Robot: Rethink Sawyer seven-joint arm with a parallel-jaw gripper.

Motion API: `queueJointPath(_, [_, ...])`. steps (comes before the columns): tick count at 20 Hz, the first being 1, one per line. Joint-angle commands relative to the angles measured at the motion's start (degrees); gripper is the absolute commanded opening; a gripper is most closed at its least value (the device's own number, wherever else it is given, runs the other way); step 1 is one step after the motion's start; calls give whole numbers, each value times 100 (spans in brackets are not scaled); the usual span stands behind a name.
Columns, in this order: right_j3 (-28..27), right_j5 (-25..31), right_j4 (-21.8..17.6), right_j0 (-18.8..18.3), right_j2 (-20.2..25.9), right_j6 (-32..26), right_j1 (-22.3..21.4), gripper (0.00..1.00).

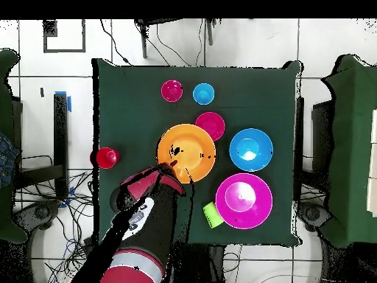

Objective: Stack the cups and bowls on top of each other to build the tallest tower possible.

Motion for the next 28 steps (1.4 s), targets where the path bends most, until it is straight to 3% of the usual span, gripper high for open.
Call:
queueJointPath(1, [-49,610,-31,-89,735,152,173,100])
queueJointPath(4, [53,734,0,-159,809,90,41,100])
queueJointPath(9, [693,1196,370,-858,1624,-185,-739,100])
queueJointPath(17, [1012,1117,542,-1658,2711,-266,-734,100])
queueJointPath(28, [1081,1455,556,-1888,3026,-147,-919,100])
